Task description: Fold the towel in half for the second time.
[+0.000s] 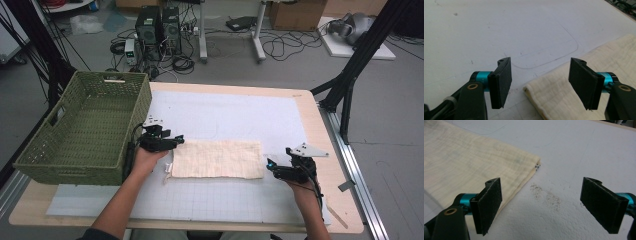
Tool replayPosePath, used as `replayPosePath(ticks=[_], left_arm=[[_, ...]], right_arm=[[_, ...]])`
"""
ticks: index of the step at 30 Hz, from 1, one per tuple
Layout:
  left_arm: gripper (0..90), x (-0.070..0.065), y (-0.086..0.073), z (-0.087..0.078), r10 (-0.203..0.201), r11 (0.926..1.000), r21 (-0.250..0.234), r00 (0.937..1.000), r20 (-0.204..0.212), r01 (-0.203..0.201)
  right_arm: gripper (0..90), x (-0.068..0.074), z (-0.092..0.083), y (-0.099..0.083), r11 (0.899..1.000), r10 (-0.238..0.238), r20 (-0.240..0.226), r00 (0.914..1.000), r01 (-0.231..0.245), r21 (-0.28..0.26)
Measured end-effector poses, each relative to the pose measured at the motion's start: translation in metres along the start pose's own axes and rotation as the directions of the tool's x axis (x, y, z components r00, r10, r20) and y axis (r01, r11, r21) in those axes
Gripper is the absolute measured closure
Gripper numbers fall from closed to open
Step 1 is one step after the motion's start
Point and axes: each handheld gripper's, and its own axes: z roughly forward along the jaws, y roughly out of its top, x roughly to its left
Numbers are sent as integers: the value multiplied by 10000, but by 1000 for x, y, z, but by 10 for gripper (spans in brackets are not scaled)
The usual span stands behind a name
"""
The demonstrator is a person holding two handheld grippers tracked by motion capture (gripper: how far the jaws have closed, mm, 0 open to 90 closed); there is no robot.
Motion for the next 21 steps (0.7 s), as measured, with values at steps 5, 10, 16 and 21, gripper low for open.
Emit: replayPosePath(ticks=[5,10,16,21], left_arm=[[439,3,5,5,111,9997,236,9996,-267,-105],[501,3,3,10,388,9969,699,9988,-314,-365],[544,0,3,7,686,9945,791,9976,-28,-682],[576,1,-2,11,992,9862,1333,9951,-28,-979]], right_arm=[[172,2,1,0,9999,-38,-38,10000,38,95],[172,1,1,0,10000,5,-53,10000,-4,96],[172,0,1,-1,10000,54,-79,10000,-53,83],[172,1,1,-1,9999,3,-98,10000,-2,106]])
